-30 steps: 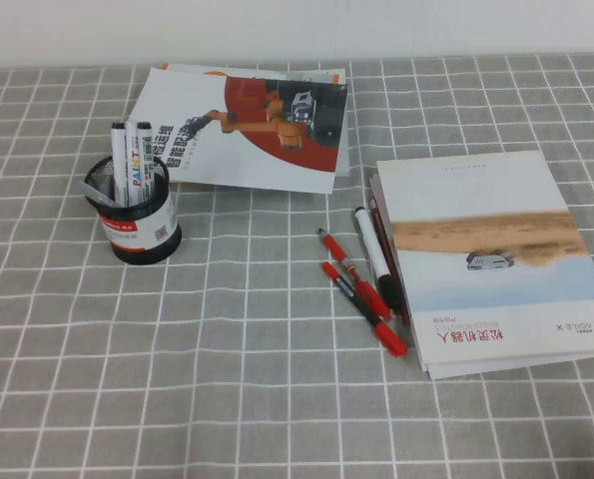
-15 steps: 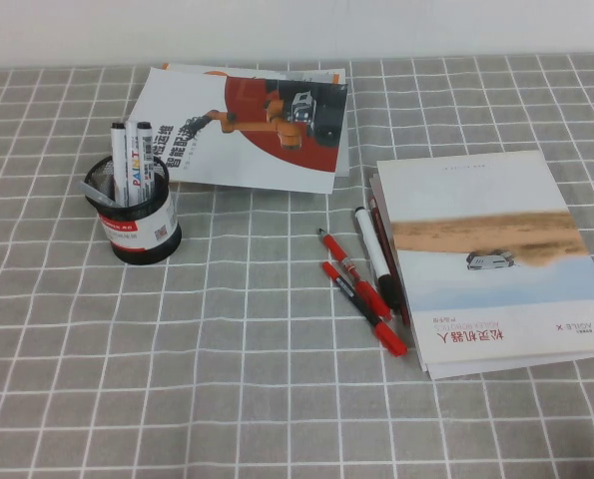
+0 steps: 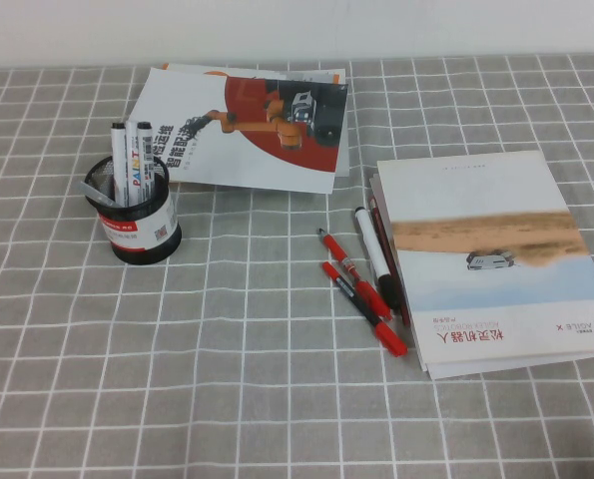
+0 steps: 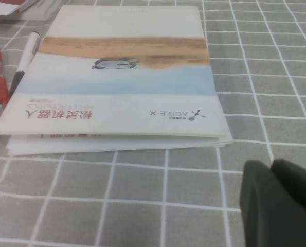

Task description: Put the pen into the pen holder

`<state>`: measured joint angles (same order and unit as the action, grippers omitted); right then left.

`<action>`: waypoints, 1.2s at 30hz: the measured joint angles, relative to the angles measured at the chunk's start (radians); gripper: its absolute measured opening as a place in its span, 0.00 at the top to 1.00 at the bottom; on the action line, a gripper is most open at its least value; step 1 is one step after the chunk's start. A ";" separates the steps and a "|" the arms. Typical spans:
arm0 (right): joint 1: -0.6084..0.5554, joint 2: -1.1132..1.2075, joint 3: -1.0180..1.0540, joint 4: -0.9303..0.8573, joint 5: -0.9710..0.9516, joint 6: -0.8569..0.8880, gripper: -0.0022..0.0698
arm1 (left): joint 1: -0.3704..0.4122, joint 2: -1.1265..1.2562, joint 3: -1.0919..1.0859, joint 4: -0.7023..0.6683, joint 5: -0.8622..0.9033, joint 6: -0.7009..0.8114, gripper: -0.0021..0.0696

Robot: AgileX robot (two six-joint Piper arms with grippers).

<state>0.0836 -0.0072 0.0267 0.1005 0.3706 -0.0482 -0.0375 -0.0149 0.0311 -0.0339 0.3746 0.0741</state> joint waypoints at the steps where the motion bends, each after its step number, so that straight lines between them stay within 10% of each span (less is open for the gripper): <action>1: 0.000 0.000 0.000 0.010 0.000 0.000 0.99 | 0.000 0.000 0.000 0.000 0.000 0.000 0.98; 14: 0.000 0.000 0.000 1.091 -0.150 -0.003 0.99 | 0.000 0.000 0.000 0.000 0.000 0.000 0.98; 27: 0.000 0.000 -0.017 1.163 -0.052 -0.312 0.99 | 0.000 0.000 0.000 0.000 0.000 0.000 0.98; 36: -0.002 0.307 -0.381 0.820 0.177 -0.405 0.99 | 0.000 0.000 0.000 0.000 0.000 0.000 0.98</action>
<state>0.0820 0.2993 -0.3538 0.9205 0.5471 -0.4535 -0.0375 -0.0149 0.0311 -0.0339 0.3746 0.0741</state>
